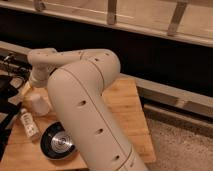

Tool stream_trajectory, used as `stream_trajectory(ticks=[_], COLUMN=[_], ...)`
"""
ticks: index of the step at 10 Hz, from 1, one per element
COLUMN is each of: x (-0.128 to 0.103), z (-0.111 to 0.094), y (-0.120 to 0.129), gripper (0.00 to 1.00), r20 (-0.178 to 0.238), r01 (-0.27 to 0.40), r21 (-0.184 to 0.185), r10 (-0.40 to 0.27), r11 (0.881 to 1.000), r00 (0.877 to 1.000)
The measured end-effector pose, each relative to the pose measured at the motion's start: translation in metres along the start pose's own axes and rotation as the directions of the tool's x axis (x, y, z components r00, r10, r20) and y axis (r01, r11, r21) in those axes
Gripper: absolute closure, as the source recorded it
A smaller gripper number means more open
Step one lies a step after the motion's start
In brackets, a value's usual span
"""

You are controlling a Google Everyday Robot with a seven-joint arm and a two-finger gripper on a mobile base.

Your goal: Place the ceramic cup over the eraser

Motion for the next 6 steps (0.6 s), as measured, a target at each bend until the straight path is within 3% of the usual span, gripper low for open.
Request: stream_trajectory(ticks=[3, 6], x=[0.005, 0.009], z=[0.010, 0.028], y=[-0.008, -0.005], gripper=[0.20, 0.20], r20=[0.007, -0.004], r01=[-0.025, -0.033], r21=[-0.008, -0.046], r10=[0.025, 0.033], r11=[1.000, 0.998], r00=[1.000, 0.999])
